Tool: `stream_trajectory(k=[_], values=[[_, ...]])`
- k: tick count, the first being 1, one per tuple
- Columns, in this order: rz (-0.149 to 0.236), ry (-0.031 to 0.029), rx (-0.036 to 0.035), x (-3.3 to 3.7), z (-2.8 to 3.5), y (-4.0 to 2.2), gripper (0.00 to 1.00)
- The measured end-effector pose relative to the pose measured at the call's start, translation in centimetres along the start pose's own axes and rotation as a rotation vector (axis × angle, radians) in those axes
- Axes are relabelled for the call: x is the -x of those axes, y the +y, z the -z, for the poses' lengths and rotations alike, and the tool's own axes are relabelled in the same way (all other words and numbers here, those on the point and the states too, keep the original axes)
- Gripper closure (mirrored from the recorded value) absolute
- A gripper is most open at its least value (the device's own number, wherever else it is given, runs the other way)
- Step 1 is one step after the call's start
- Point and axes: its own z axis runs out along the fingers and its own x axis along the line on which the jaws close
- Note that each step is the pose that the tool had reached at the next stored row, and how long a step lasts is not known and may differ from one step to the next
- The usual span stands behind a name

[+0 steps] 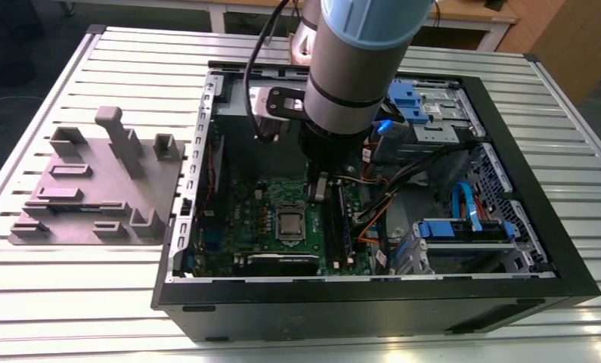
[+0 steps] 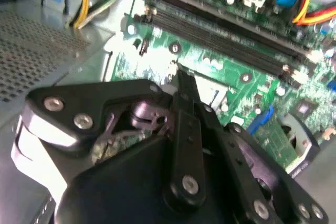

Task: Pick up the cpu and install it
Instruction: 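Install the first cpu locking lever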

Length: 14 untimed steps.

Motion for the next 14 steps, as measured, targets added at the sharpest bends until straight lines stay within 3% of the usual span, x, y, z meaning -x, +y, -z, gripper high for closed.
stream_trajectory(k=[2, 6, 10, 14], values=[[0.000, 0.0006, -0.0001, -0.01, 0.00, 0.00, 0.90], [0.023, 0.0089, 0.0009, -0.04, -0.06, 0.01, 0.90], [0.033, 0.0323, -0.0014, -0.18, -0.04, 0.03, 0.90], [0.036, 0.0427, -0.0029, -0.54, -0.10, -0.03, 0.90]])
